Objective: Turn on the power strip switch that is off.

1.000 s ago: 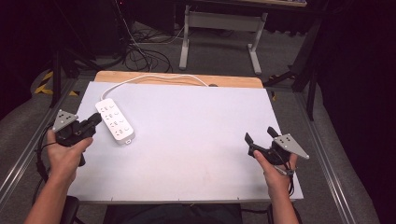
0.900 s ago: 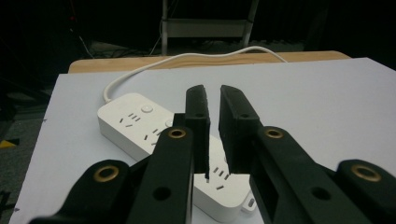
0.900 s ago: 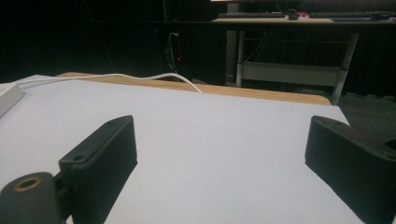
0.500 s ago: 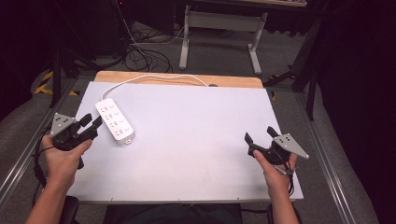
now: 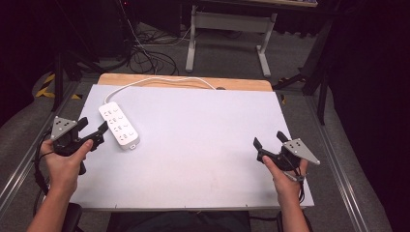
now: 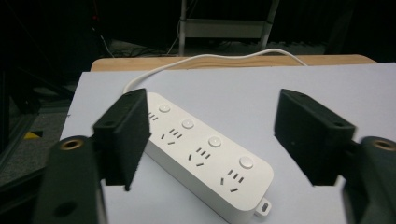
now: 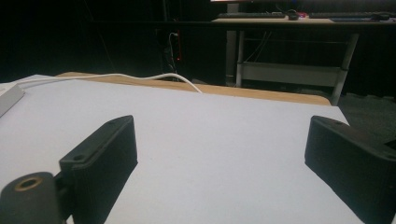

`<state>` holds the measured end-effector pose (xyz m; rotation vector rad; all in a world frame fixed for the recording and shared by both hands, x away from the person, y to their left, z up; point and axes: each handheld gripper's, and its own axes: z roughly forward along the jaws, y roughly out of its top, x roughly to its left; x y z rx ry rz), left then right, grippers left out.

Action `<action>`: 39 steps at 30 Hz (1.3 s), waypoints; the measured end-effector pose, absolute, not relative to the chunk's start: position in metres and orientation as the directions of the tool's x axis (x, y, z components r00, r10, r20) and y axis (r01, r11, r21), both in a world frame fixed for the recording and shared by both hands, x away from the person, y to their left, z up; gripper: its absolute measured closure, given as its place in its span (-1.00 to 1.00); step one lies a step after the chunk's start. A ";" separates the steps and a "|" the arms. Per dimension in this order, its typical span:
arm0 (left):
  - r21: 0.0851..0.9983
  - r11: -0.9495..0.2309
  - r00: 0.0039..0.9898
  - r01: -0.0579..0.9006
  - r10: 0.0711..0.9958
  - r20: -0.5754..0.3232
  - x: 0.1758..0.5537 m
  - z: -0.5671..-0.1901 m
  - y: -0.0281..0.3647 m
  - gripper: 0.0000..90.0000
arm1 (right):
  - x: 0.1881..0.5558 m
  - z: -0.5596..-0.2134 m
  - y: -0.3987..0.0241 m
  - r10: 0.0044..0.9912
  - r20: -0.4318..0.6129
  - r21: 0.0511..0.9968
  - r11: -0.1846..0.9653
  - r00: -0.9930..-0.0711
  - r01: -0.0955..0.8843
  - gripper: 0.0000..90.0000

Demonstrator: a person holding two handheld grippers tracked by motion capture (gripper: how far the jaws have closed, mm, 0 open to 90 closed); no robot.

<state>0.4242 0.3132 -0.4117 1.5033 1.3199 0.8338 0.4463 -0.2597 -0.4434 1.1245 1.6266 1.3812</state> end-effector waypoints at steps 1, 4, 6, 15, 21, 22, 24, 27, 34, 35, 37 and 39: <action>0.939 0.017 0.188 0.345 0.978 -0.087 0.424 -0.412 0.313 -0.52 | 0.446 -0.443 -0.260 0.930 0.016 0.985 0.049 -0.366 0.167 -0.78; 0.940 0.009 0.182 0.340 0.980 -0.075 0.424 -0.413 0.311 -0.70 | 0.446 -0.443 -0.260 0.931 0.010 0.985 0.054 -0.365 0.163 -0.78; 0.940 0.014 0.171 0.341 0.982 -0.076 0.425 -0.414 0.310 -0.85 | 0.445 -0.443 -0.260 0.932 0.010 0.985 0.053 -0.363 0.163 -0.78; 0.938 0.012 0.150 0.347 0.986 -0.068 0.427 -0.415 0.311 -0.96 | 0.443 -0.443 -0.260 0.932 0.012 0.985 0.051 -0.361 0.164 -0.78; 0.937 0.007 0.159 0.348 0.985 -0.067 0.428 -0.416 0.309 -0.95 | 0.442 -0.443 -0.261 0.933 0.009 0.986 0.052 -0.361 0.160 -0.79; 0.938 0.006 0.162 0.348 0.985 -0.067 0.428 -0.416 0.309 -0.95 | 0.442 -0.443 -0.261 0.933 0.010 0.986 0.052 -0.361 0.161 -0.78; 0.936 0.001 0.169 0.351 0.984 -0.065 0.429 -0.417 0.309 -0.95 | 0.441 -0.443 -0.261 0.933 0.012 0.986 0.050 -0.359 0.161 -0.79; 0.935 0.005 0.170 0.356 0.983 -0.070 0.430 -0.417 0.308 -0.94 | 0.440 -0.443 -0.262 0.934 0.015 0.986 0.046 -0.357 0.163 -0.79; 0.932 0.007 0.173 0.362 0.982 -0.074 0.432 -0.419 0.308 -0.94 | 0.439 -0.443 -0.263 0.934 0.012 0.986 0.049 -0.356 0.161 -0.80; 0.932 0.007 0.173 0.363 0.982 -0.075 0.432 -0.419 0.308 -0.93 | 0.439 -0.443 -0.263 0.934 0.010 0.986 0.050 -0.356 0.161 -0.81; 0.932 0.011 0.172 0.363 0.982 -0.078 0.432 -0.419 0.308 -0.93 | 0.439 -0.443 -0.263 0.934 0.010 0.986 0.051 -0.357 0.162 -0.82; 0.931 0.012 0.171 0.365 0.982 -0.079 0.433 -0.419 0.308 -0.93 | 0.439 -0.443 -0.263 0.933 0.011 0.986 0.050 -0.359 0.161 -0.84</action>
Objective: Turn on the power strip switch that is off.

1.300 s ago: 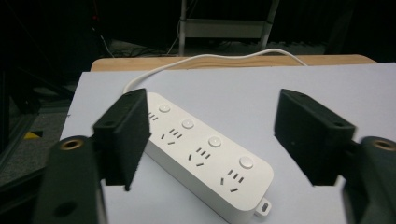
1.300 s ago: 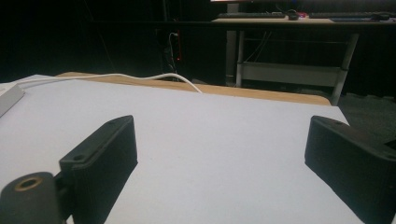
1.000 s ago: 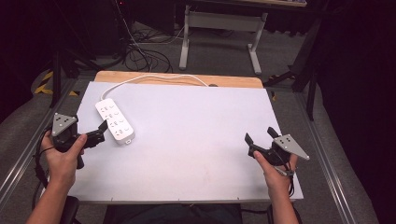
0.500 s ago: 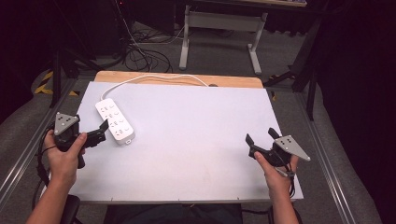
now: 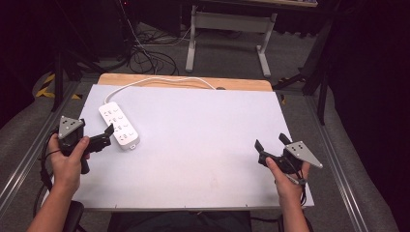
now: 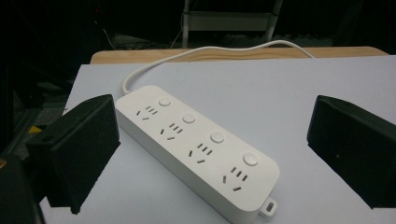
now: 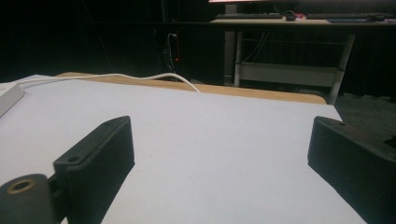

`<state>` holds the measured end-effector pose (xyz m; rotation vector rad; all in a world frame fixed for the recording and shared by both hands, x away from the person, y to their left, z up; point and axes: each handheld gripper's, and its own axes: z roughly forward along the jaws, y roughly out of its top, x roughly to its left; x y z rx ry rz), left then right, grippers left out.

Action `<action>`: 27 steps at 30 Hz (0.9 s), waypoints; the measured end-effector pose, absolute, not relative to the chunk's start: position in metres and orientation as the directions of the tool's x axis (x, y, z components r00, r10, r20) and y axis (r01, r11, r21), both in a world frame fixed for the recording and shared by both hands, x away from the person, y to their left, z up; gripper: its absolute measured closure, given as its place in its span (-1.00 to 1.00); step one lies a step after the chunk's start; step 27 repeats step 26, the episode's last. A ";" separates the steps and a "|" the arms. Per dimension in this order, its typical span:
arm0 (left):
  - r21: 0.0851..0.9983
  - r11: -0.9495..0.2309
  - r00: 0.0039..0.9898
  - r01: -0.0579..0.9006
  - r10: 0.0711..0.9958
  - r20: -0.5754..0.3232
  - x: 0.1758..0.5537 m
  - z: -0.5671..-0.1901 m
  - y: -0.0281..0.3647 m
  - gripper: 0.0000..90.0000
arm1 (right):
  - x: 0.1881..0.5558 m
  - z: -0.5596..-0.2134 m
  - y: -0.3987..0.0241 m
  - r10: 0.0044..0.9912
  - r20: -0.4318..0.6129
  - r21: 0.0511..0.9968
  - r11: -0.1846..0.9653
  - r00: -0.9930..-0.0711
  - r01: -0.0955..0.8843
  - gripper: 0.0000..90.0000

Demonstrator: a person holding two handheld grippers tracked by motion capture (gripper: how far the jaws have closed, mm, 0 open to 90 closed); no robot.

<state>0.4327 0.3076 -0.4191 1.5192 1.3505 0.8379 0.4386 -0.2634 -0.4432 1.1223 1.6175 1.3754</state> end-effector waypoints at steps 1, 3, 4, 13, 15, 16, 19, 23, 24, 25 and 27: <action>0.931 0.009 0.170 0.365 0.982 -0.076 0.433 -0.419 0.308 -0.93 | 0.438 -0.443 -0.263 0.933 0.012 0.986 0.049 -0.361 0.161 -0.85; 0.931 0.008 0.170 0.366 0.983 -0.076 0.433 -0.419 0.308 -0.93 | 0.438 -0.443 -0.264 0.932 0.010 0.986 0.052 -0.362 0.160 -0.86; 0.931 0.011 0.170 0.365 0.982 -0.078 0.433 -0.419 0.308 -0.93 | 0.438 -0.443 -0.264 0.932 0.010 0.986 0.052 -0.363 0.160 -0.86; 0.927 0.009 0.161 0.375 0.984 -0.075 0.435 -0.421 0.308 -0.93 | 0.439 -0.444 -0.265 0.927 0.006 0.985 0.060 -0.375 0.164 -0.90; 0.927 0.011 0.158 0.376 0.985 -0.076 0.436 -0.421 0.308 -0.93 | 0.439 -0.444 -0.265 0.926 0.003 0.985 0.064 -0.378 0.163 -0.90; 0.927 0.012 0.157 0.375 0.985 -0.076 0.436 -0.421 0.308 -0.93 | 0.439 -0.444 -0.264 0.925 0.002 0.984 0.066 -0.380 0.164 -0.90; 0.927 0.019 0.156 0.376 0.984 -0.083 0.435 -0.421 0.308 -0.93 | 0.439 -0.445 -0.263 0.923 -0.002 0.984 0.071 -0.386 0.163 -0.91; 0.926 0.020 0.156 0.377 0.984 -0.085 0.436 -0.421 0.308 -0.93 | 0.438 -0.445 -0.264 0.923 -0.002 0.984 0.069 -0.386 0.161 -0.91; 0.926 0.021 0.154 0.378 0.984 -0.085 0.436 -0.421 0.308 -0.93 | 0.439 -0.445 -0.264 0.923 -0.001 0.984 0.069 -0.386 0.163 -0.91; 0.926 0.019 0.155 0.378 0.984 -0.084 0.436 -0.421 0.309 -0.93 | 0.440 -0.445 -0.265 0.923 0.000 0.984 0.069 -0.384 0.165 -0.91; 0.924 0.021 0.152 0.381 0.985 -0.085 0.436 -0.422 0.309 -0.93 | 0.441 -0.445 -0.265 0.923 0.001 0.983 0.069 -0.386 0.168 -0.91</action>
